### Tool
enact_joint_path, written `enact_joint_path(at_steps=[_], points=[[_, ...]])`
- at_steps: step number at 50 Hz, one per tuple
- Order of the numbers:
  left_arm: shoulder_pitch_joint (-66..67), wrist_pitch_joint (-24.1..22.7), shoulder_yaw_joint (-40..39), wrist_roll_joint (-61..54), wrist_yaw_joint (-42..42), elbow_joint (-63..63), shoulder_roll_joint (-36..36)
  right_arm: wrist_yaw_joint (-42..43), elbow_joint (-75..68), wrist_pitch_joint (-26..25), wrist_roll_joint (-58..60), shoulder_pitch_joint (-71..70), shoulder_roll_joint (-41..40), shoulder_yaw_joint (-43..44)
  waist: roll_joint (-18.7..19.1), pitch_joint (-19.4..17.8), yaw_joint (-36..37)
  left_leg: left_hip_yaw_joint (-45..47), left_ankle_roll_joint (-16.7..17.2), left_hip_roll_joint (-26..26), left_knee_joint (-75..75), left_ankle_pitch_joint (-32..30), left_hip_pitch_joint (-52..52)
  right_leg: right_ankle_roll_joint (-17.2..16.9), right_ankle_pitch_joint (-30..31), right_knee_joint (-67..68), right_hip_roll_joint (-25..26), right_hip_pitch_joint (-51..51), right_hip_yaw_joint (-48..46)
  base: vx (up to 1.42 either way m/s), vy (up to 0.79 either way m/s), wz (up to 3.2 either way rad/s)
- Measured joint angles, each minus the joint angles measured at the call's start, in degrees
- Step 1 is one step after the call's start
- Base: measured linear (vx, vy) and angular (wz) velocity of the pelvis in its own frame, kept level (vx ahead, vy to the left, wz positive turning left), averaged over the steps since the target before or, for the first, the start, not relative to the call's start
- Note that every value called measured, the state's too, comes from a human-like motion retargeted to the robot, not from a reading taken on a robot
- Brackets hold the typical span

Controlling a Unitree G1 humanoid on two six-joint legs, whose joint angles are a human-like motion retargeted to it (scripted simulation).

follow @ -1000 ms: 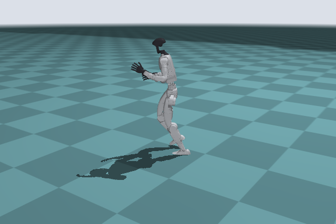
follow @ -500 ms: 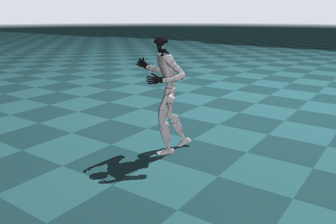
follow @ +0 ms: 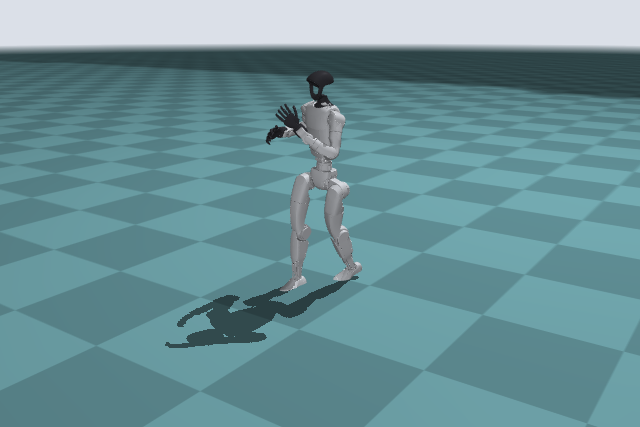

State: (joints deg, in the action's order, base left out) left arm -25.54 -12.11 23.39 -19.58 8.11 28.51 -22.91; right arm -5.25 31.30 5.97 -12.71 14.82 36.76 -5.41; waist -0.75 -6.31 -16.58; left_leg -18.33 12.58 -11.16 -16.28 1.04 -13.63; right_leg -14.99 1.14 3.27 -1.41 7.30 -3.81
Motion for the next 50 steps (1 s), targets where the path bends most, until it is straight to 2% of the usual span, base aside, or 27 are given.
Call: enact_joint_path(at_steps=[2,3,5,7,9,11,13,15,17,18,20,22,23,25,28,30,31,33,35,37,39,40,42,43,45,47,50], points=[[1.58,1.57,-1.39,-1.37,-0.06,0.11,-0.55,1.34,-2.61,-1.05,0.57,-4.99,0.02,-1.89,-1.86,-2.46,4.21,1.96,-1.97,-3.51,-15.61,0.4,2.97,4.55,2.67,1.74,0.09,-2.81,3.82,0.92,-0.14,-0.55],[1.9,2.32,-1.77,-2.8,0.02,-0.66,-0.74,2.49,-4.16,-1.14,0.29,-8.24,0.17,-3.1,-1.45,-4.3,7.05,4.05,-2.56,-3.9,-25.59,0.68,6.1,8.84,-0.24,5.38,0.72,-3.38,4.14,0.85,-0.04,-0.84],[2.71,3.76,-2.12,-5.08,0.06,-3.2,-0.41,5.45,-7.23,-0.94,1.22,-15.15,0.99,-5.15,0.1,-7.87,13.17,8.56,-3.45,-2.96,-43.07,2.46,12.6,14.28,-8.65,16.16,2.52,-2.72,5.61,0.82,0.05,-0.73],[5.89,4.26,-3.04,-5.02,-0.36,-4.45,-0.16,8.66,-8.6,-0.69,5.8,-20.73,1.57,-5.59,0.18,-9.85,18.91,13.47,-6.29,-0.26,-53.59,7.15,18.87,13.68,-14.14,25.37,1.8,-2.12,5.65,0.84,0.1,-0.19],[12.51,3.39,-4.63,-6.54,-0.89,-2.61,-1.21,10.82,-7.2,-0.31,8.96,-23.38,-0.36,-4.68,-1.48,-9.97,23.51,17.69,-10.17,3.51,-56.59,11.68,24.18,10.55,-15.43,27.11,-0.23,-4.32,4.82,0.89,0.07,0.34],[20.93,1.88,-6.64,-11.12,-0.93,0.98,-3.79,11.26,-4.32,0.41,7.38,-23.46,-5.4,-4.19,-4.24,-8.81,27.26,21.11,-13.59,6.96,-52.61,16.87,28.31,7.71,-13.0,22.94,-2.05,-8.22,3.64,0.94,0.05,0.64],[28.84,0.28,-9.41,-13.71,-0.25,3.81,-7.54,10.54,-1.5,1.16,4.29,-21.54,-11.1,-5.08,-7.49,-7.45,30.32,24.01,-15.03,8.73,-41.45,19.53,30.08,5.67,-7.39,16.55,-3.57,-12.6,2.64,0.97,0.08,0.83],[34.44,-1.17,-13.41,-12.45,0.57,4.51,-11.51,9.44,-0.25,1.45,3.61,-19.88,-14.98,-7.28,-10.66,-6.95,32.49,26.51,-13.9,8.32,-23.65,18.33,28.72,3.73,-0.31,11.12,-4.8,-16.61,2.37,0.99,0.14,0.97],[37.66,-1.7,-17.24,-9.75,1.29,3.41,-13.17,7.87,0.21,1.6,4.72,-18.89,-15.42,-9.98,-11.36,-7.0,33.24,28.99,-10.59,7.92,-4.38,14.64,25.02,2.35,6.35,9.05,-3.85,-19.67,3.15,0.99,0.19,1.12],[38.85,-1.62,-18.69,-8.28,1.58,2.68,-13.02,6.77,0.62,1.8,5.2,-18.36,-14.8,-11.34,-10.55,-7.21,33.06,29.99,-8.61,8.13,3.06,11.22,22.97,2.42,9.39,9.09,-2.35,-21.23,3.93,0.98,0.21,1.34],[39.41,-0.43,-19.76,-5.02,2.52,0.82,-11.09,4.89,1.74,2.18,5.48,-17.18,-12.53,-13.99,-7.56,-8.54,31.74,30.14,-7.41,8.85,9.2,3.97,19.22,4.38,12.79,13.23,1.27,-23.35,5.74,0.95,0.21,1.55],[34.97,1.95,-16.92,-0.94,3.54,-2.92,-8.48,4.85,1.2,1.96,3.15,-16.3,-10.44,-15.85,-6.56,-10.41,30.99,28.07,-12.82,8.28,1.91,9.08,19.05,5.61,7.52,31.0,0.81,-17.61,4.71,0.85,0.19,1.5],[31.83,3.31,-14.95,0.47,4.79,-4.92,-7.1,5.17,0.02,1.44,2.18,-15.56,-9.83,-16.91,-5.98,-11.49,30.42,26.37,-15.63,7.91,-3.46,12.78,19.67,9.76,3.72,39.89,-0.49,-14.36,3.27,0.81,0.15,1.28],[23.65,4.63,-9.99,4.01,6.8,-9.24,-4.56,7.41,-3.82,0.46,2.32,-14.27,-9.65,-17.69,-6.76,-11.88,30.02,25.22,-18.65,6.59,-13.0,18.91,23.16,14.37,-2.46,57.12,-5.1,-4.2,1.17,0.78,0.11,0.94],[13.13,3.71,-5.98,6.51,8.42,-9.99,-2.3,10.91,-5.54,1.02,4.36,-9.39,-10.61,-14.75,-6.79,-11.42,27.0,22.53,-15.88,5.26,-13.31,21.58,21.27,18.22,-8.71,65.53,-8.79,6.64,-0.51,0.82,0.14,1.08],[7.78,2.64,-4.78,7.36,8.71,-8.48,-0.64,10.37,-3.24,2.86,-0.02,-4.86,-10.77,-11.62,-4.93,-10.67,22.26,18.51,-12.85,5.27,-8.6,19.35,17.31,17.4,-11.27,60.52,-7.02,9.49,-2.01,0.86,0.18,1.84],[6.18,2.04,-4.3,7.84,9.08,-7.61,0.37,9.65,-1.82,3.52,-2.26,-2.86,-10.11,-10.35,-3.52,-10.03,19.2,16.19,-11.05,5.9,-5.82,17.09,15.18,15.73,-10.86,54.0,-5.59,9.23,-3.62,0.89,0.15,2.09],[3.85,0.77,-3.23,7.76,10.11,-6.18,2.42,8.74,0.25,4.2,-4.27,-0.02,-8.08,-8.34,-1.25,-8.58,13.31,12.11,-7.8,6.9,-0.44,11.75,11.13,11.83,-7.6,37.98,-3.51,7.54,-7.66,0.93,0.1,2.02],[2.73,-0.37,-2.15,5.57,10.73,-5.25,4.19,7.84,0.92,3.88,-3.56,0.97,-5.55,-6.99,-0.66,-6.93,8.19,9.35,-5.42,6.45,3.93,5.8,7.43,6.56,-2.72,19.51,-2.73,4.72,-11.44,0.99,0.02,1.77],[2.62,-0.59,-1.51,3.23,10.09,-4.54,4.75,6.06,0.75,2.83,-2.7,0.76,-3.6,-5.82,-1.48,-5.55,5.08,8.37,-4.51,4.89,5.98,0.98,3.75,1.2,-1.29,5.54,-1.91,2.7,-10.46,1.04,-0.12,1.21],[3.04,0.16,-1.83,2.88,8.99,-3.77,3.78,4.87,0.13,1.62,-1.52,-0.47,-2.59,-5.03,-1.86,-5.44,5.4,9.44,-4.9,4.08,3.68,-1.16,0.89,-0.01,-1.37,-1.55,0.33,1.13,-5.43,1.03,-0.19,0.35],[3.42,0.73,-2.25,3.35,8.48,-3.35,3.11,4.77,-0.36,1.03,-0.62,-1.36,-2.27,-4.81,-1.99,-5.91,5.98,10.01,-5.95,3.03,1.16,-1.8,-0.25,-0.01,-0.93,-3.07,0.54,-0.03,-2.72,0.99,0.01,0.1],[5.44,1.88,-4.11,4.91,7.79,-2.95,1.81,6.23,-2.77,0.17,0.94,-5.54,-2.08,-6.14,-1.84,-8.12,8.12,12.39,-9.03,-0.22,-10.66,-2.63,1.27,3.7,1.67,-0.76,-1.44,-2.54,0.62,0.93,0.11,-0.19],[6.88,2.41,-5.44,5.0,7.67,-3.2,1.17,7.42,-4.91,0.03,1.04,-9.28,-2.07,-7.61,-0.31,-9.81,9.7,14.25,-9.59,0.18,-19.95,-2.31,4.01,8.17,-1.11,3.03,-0.7,-3.01,0.93,0.86,0.09,-0.54],[11.61,2.81,-7.83,3.6,8.01,-3.98,1.03,9.67,-9.25,-0.16,2.24,-18.32,-1.99,-10.82,3.32,-12.47,12.68,17.23,-10.22,2.25,-37.78,0.01,10.97,14.87,-10.08,15.3,1.26,-0.91,1.36,0.83,0.1,-0.56],[19.29,1.51,-10.15,0.33,8.12,-3.36,1.71,11.53,-10.74,-0.35,6.82,-26.94,-2.52,-12.96,4.3,-13.49,15.38,20.05,-11.1,3.94,-49.26,6.1,17.6,14.88,-15.62,24.86,0.59,0.66,1.38,0.83,0.14,-0.22],[31.91,-1.18,-14.73,-7.27,6.44,0.52,1.49,13.18,-9.02,-0.22,11.36,-36.2,-6.82,-15.12,2.72,-12.04,19.9,24.84,-12.67,7.84,-53.09,11.01,26.05,11.67,-16.03,24.57,-1.96,-2.08,1.31,0.88,0.15,-0.02]])
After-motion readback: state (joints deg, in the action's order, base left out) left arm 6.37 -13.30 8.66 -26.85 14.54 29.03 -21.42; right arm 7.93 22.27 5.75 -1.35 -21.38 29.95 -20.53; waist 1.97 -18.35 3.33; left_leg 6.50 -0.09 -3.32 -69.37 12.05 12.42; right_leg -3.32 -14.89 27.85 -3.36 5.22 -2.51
